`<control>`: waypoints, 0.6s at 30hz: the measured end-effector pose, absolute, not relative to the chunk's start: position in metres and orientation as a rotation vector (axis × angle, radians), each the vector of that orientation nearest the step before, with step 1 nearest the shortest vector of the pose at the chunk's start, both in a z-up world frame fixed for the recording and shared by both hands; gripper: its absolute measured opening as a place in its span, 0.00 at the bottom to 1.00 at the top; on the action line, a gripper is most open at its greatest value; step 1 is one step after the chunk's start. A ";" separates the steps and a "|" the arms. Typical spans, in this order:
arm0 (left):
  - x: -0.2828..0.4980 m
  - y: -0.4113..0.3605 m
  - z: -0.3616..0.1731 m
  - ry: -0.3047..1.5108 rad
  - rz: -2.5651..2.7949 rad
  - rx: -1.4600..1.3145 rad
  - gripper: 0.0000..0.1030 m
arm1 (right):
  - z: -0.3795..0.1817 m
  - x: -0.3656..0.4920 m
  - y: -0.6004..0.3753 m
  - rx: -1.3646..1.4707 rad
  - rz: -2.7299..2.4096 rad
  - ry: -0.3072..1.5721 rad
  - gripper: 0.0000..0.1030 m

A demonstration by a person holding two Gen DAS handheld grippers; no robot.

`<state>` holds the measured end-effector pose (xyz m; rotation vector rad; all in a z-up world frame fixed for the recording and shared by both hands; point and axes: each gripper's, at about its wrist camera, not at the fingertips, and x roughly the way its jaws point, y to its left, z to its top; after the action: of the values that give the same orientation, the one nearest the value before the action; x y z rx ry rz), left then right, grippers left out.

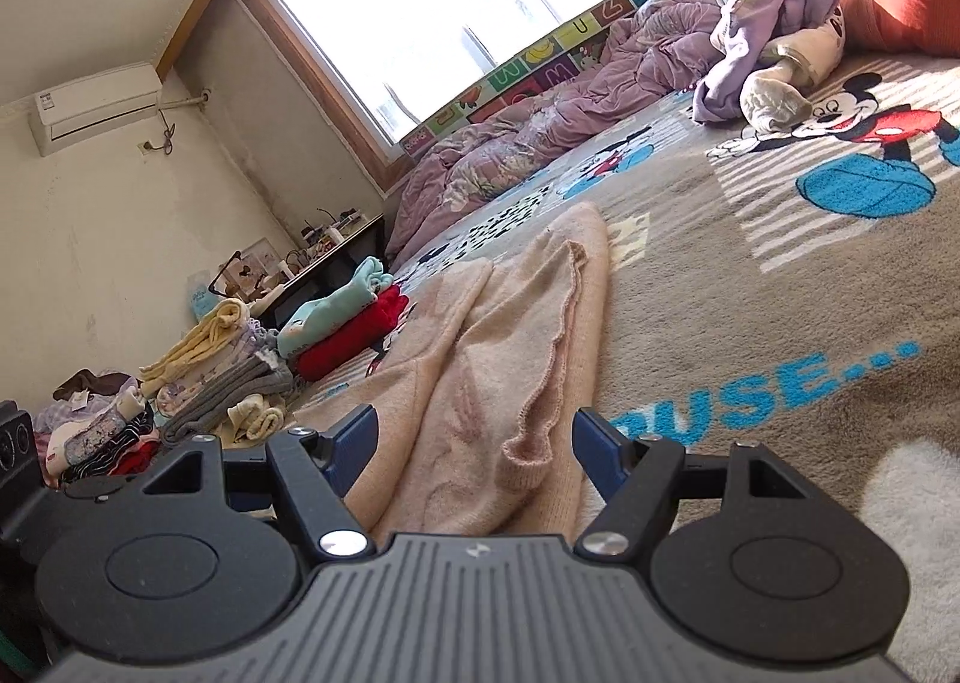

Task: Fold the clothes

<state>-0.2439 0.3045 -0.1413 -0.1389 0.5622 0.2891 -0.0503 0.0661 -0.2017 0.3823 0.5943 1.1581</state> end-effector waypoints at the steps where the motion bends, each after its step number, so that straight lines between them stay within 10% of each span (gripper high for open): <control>1: -0.247 0.316 -0.140 0.543 0.308 -0.202 0.43 | -0.198 -0.055 0.068 0.363 1.174 0.570 0.69; 18: -0.275 0.389 -0.156 0.427 0.508 -0.643 0.43 | -0.176 -0.088 0.098 0.133 1.240 0.450 0.69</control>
<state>-0.2754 0.3889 -0.1563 -0.6428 0.4275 0.5076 -0.0879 0.0980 -0.1761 0.1326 0.4501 1.2400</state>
